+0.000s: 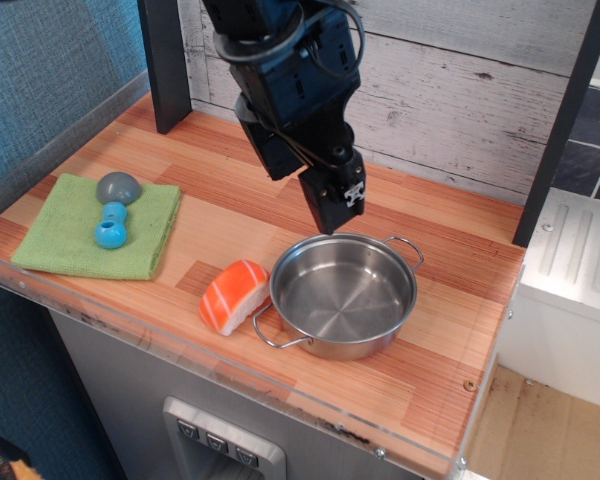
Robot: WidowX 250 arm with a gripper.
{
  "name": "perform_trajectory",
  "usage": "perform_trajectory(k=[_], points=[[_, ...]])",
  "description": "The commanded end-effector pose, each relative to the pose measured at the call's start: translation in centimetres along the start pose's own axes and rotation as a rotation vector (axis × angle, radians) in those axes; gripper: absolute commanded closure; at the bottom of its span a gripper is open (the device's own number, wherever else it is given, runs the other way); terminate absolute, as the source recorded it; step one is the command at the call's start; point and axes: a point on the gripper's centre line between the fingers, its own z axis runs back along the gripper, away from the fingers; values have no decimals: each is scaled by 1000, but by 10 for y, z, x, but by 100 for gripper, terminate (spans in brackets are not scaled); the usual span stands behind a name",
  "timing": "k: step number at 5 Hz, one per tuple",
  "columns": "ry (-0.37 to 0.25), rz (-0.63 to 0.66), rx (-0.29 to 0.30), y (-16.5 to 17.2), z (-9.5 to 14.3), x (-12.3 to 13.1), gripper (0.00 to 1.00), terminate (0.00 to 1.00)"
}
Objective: Place the pot behind the sushi
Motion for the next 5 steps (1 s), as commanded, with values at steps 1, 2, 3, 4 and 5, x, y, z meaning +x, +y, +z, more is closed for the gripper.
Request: perform_trajectory(k=[1,2,3,4,5], points=[[0,0,0,0,0,0,0,0],[24,12,19,14,2,-17,0,0],[40,43,19,21,-4,-25,0,0],[50,88,17,19,-16,-22,0,0],[62,117,7,19,-29,-14,0,0]])
